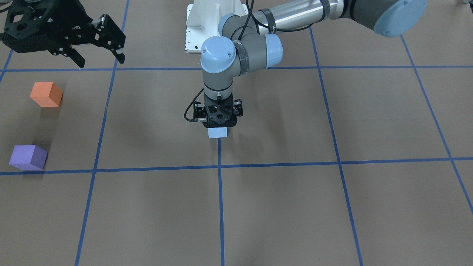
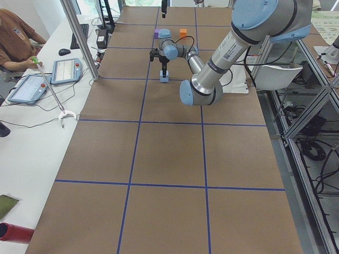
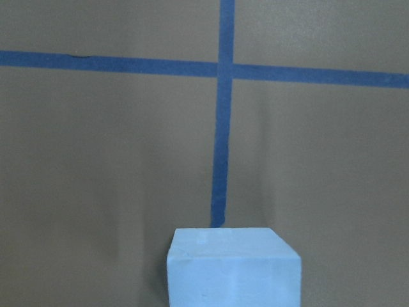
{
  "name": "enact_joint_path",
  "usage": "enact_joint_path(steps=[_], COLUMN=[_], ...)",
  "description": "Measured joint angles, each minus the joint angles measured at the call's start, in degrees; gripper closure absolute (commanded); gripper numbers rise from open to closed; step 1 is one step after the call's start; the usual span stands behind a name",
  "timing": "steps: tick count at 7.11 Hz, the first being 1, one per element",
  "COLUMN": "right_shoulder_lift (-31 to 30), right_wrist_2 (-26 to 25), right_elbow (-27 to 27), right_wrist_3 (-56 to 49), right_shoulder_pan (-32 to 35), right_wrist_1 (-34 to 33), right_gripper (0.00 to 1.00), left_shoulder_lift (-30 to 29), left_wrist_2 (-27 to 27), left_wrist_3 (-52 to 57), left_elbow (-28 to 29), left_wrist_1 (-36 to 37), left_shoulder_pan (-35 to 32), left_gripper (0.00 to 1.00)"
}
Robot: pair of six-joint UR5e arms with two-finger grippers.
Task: Place blue block between orange and purple blocks
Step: 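Set the cube down and open the left gripper while the right arm approaches, then withdraw the left arm while the right gripper descends onto the light blue cube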
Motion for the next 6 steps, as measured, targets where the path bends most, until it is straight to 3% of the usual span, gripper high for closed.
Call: enact_joint_path(steps=[2,4,6], right_shoulder_lift=[2.3,5.8,10.0], right_wrist_2=[-2.8,-5.7,-8.4], right_elbow=[-0.4,-3.0,-9.4], right_wrist_3=[2.6,5.8,8.1], right_shoulder_pan=[-4.4,-9.0,-13.5], right_wrist_1=[0.0,0.2,2.4], right_gripper=[0.0,0.0,0.0], left_shoulder_lift=[2.3,10.0,19.4], left_wrist_2=[-6.3,-9.9,-10.4], left_wrist_3=[0.3,4.0,11.8], left_elbow=[-4.3,-12.2,-20.2], left_wrist_1=[0.2,1.0,3.4], left_shoulder_pan=[-4.9,-8.9,-12.2], left_gripper=[0.0,0.0,0.0])
